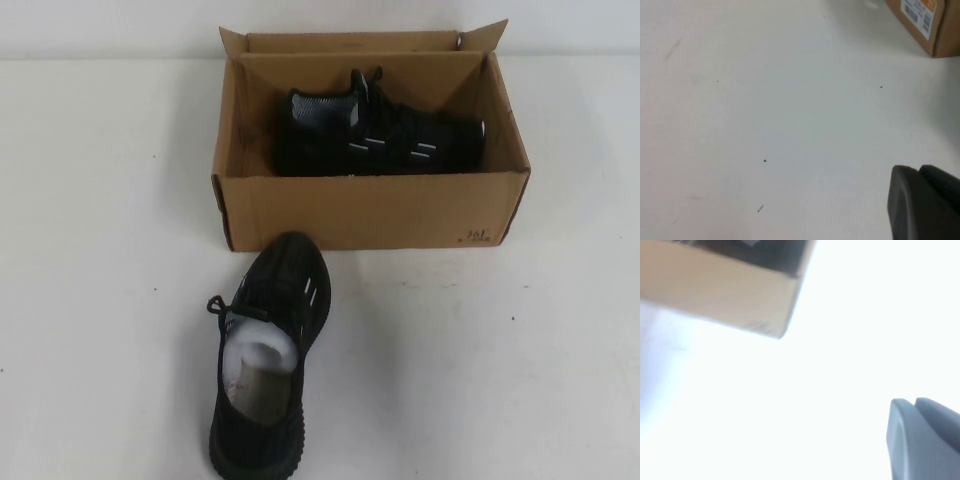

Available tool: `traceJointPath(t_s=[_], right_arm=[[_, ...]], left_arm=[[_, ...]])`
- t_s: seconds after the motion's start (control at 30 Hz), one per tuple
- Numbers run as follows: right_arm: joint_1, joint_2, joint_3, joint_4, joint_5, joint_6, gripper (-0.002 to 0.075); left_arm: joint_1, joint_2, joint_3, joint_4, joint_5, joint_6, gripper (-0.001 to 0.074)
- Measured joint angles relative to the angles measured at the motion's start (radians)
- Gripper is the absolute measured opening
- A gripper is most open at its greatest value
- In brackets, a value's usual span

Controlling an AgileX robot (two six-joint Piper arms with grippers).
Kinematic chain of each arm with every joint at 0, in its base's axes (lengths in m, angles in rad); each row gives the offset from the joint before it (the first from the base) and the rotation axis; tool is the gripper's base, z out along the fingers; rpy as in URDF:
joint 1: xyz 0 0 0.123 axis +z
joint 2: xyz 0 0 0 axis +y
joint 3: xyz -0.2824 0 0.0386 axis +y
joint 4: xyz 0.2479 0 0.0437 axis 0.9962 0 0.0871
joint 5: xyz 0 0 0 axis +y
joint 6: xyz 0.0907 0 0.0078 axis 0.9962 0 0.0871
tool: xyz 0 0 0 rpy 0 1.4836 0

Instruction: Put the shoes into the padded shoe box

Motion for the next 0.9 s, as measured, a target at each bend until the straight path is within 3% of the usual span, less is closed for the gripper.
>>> traceJointPath(t_s=[0.2, 0.3, 0.9], right_arm=[[-0.177, -0.349, 0.511, -0.001, -0.546, -0.002, -0.0006], [-0.213, -0.478, 0.65, 0.003, -0.642, 0.0, -0.0006], [-0.215, -0.784, 0.659, 0.02, -0.296, 0.054, -0.0006]], left_arm=[[0.0, 0.0, 0.0, 0.0, 0.0, 0.0, -0.0004], [0.0, 0.0, 0.0, 0.0, 0.0, 0.0, -0.0004], [0.0, 0.0, 0.0, 0.0, 0.0, 0.0, -0.0004]])
